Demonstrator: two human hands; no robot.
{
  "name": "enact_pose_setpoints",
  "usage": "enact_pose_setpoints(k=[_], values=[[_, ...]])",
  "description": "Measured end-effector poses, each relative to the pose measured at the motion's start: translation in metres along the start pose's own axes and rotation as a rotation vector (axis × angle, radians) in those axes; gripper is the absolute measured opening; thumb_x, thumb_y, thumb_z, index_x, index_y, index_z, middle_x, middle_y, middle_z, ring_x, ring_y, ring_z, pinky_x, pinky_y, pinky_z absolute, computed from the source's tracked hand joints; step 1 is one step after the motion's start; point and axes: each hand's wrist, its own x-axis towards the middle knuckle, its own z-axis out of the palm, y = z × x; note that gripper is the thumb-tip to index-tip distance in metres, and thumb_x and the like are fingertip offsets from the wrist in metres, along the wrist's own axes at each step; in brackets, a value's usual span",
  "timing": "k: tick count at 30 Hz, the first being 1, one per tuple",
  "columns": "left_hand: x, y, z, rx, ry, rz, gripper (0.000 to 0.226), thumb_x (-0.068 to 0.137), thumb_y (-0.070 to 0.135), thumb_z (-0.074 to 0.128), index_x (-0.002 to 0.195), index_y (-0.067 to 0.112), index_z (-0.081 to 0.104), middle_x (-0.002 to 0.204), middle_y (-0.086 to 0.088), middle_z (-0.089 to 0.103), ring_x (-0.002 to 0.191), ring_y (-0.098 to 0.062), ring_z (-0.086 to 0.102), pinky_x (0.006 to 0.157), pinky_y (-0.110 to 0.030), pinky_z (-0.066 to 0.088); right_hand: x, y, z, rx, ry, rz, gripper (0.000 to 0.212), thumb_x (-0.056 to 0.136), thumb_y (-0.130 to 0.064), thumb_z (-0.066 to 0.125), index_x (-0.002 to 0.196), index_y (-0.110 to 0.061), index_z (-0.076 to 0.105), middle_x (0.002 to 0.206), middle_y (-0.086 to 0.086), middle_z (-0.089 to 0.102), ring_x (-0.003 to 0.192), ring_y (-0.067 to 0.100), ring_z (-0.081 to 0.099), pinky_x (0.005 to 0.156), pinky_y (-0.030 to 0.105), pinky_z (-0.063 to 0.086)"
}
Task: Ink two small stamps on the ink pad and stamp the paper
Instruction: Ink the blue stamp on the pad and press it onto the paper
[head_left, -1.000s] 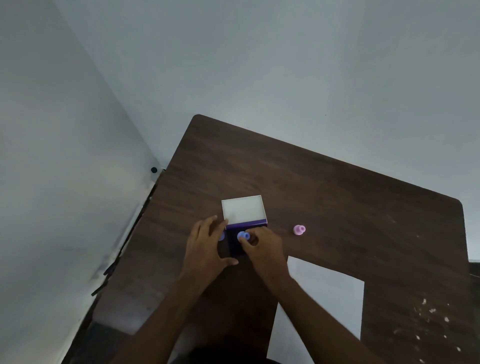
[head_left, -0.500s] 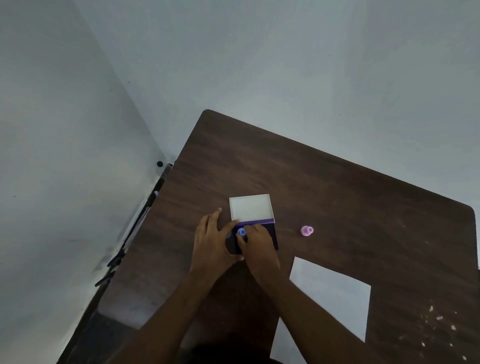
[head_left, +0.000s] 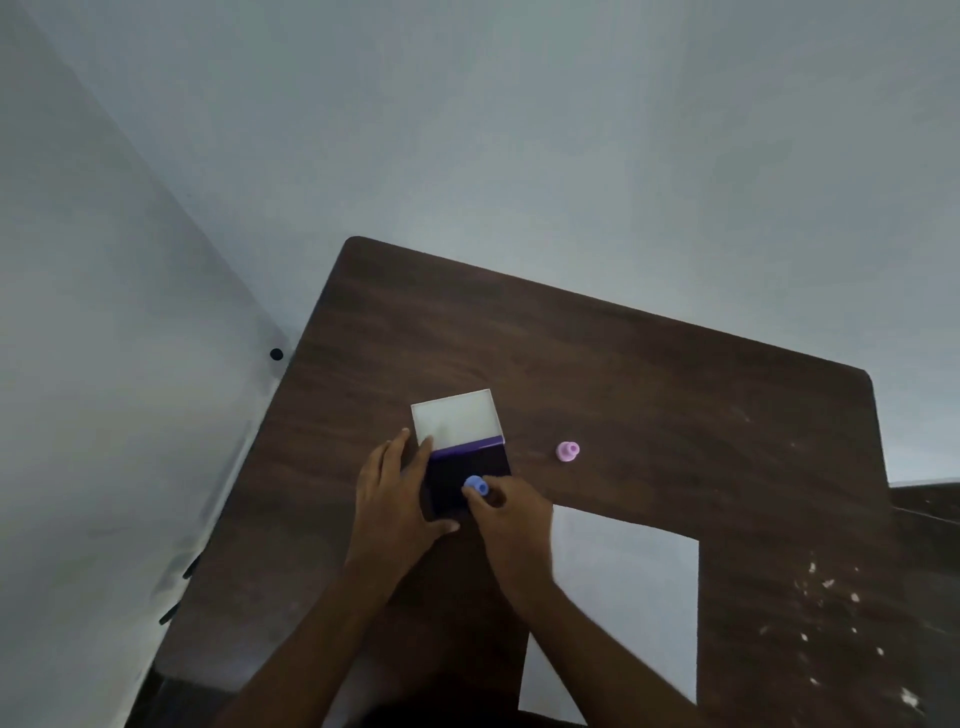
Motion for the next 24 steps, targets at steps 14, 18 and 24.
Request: enact_pose_setpoints(k=[14, 18, 24], values=[[-0.044, 0.086, 0.074, -0.062, -0.378, 0.202, 0.055, 0.093, 0.053, 0.044, 0.143, 0.03, 0.037, 0.147, 0.004, 0.043, 0.133, -0.016, 0.039, 0.114, -0.031, 0.019, -0.001, 0.095, -0.048, 0.134, 0.243, 0.32, 0.021, 0.083, -0.032, 0.071, 0.088, -0.012, 0.066, 0.075, -0.006, 0.06, 0.055, 0.007, 0.049, 0.051, 0.006, 0.031], [-0.04, 0.093, 0.077, 0.058, -0.304, 0.282, 0.067, 0.079, 0.06, 0.06, 0.136, 0.031, 0.044, 0.128, 0.003, 0.055, 0.115, -0.016, 0.05, 0.1, -0.03, 0.035, 0.004, 0.096, -0.044, 0.155, 0.207, 0.263, 0.021, 0.083, -0.033, 0.071, 0.089, -0.018, 0.057, 0.082, -0.007, 0.057, 0.059, 0.006, 0.049, 0.056, 0.004, 0.032], [-0.04, 0.096, 0.08, 0.082, -0.255, 0.298, 0.061, 0.081, 0.057, 0.06, 0.135, 0.031, 0.047, 0.13, 0.005, 0.054, 0.116, -0.017, 0.047, 0.103, -0.03, 0.031, 0.009, 0.095, -0.036, 0.18, 0.174, 0.191, 0.025, 0.081, -0.033, 0.073, 0.084, -0.022, 0.051, 0.08, -0.008, 0.058, 0.06, 0.004, 0.051, 0.056, 0.003, 0.033]])
